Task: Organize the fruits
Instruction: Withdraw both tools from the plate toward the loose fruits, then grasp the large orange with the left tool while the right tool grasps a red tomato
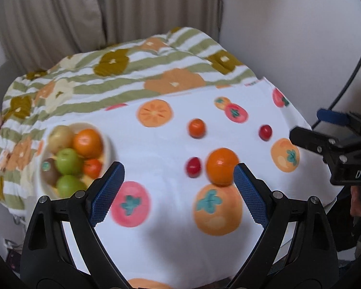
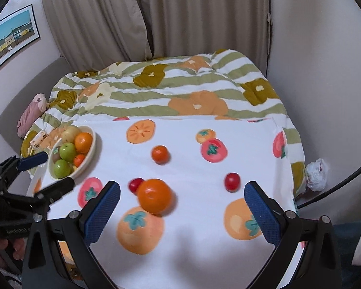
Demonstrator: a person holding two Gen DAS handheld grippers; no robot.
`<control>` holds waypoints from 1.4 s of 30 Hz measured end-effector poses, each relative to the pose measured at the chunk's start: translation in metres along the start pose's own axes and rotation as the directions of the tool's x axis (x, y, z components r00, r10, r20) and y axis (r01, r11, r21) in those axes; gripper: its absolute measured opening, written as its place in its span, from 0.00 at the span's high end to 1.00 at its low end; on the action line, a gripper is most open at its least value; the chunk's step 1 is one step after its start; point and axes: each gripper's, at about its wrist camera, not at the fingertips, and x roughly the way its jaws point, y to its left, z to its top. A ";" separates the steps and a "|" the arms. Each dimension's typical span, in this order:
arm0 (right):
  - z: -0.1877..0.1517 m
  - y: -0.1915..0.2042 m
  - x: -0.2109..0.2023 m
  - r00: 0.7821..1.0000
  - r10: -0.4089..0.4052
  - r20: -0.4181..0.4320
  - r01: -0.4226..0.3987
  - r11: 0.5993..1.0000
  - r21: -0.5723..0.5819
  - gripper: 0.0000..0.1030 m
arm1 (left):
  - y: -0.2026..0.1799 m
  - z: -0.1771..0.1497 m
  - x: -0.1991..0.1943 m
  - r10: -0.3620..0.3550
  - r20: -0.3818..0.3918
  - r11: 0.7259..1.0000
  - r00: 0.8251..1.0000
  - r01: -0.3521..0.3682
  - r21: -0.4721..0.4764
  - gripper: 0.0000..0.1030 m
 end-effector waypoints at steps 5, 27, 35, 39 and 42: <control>-0.007 -0.032 0.021 1.000 -0.012 -0.028 0.011 1.000 -0.004 0.00 | -0.042 -0.006 0.034 0.005 -0.017 0.998 1.000 -0.003 0.070 0.05; -0.027 -0.093 0.097 0.991 0.060 -0.118 -0.056 0.998 0.035 0.04 | -0.091 -0.017 0.117 0.127 -0.108 0.973 0.986 -0.102 0.207 0.17; -0.021 -0.083 0.108 0.994 0.008 -0.112 -0.015 0.998 -0.062 0.15 | -0.091 -0.019 0.122 0.169 -0.102 0.964 0.980 -0.142 0.226 0.34; -0.019 -0.077 0.113 0.994 -0.030 -0.109 0.016 0.992 -0.123 0.24 | -0.088 -0.019 0.120 0.159 -0.107 0.966 0.981 -0.133 0.221 0.34; -0.017 -0.076 0.118 0.992 -0.023 -0.120 0.008 0.993 -0.122 0.34 | -0.090 -0.019 0.120 0.161 -0.109 0.966 0.981 -0.134 0.223 0.34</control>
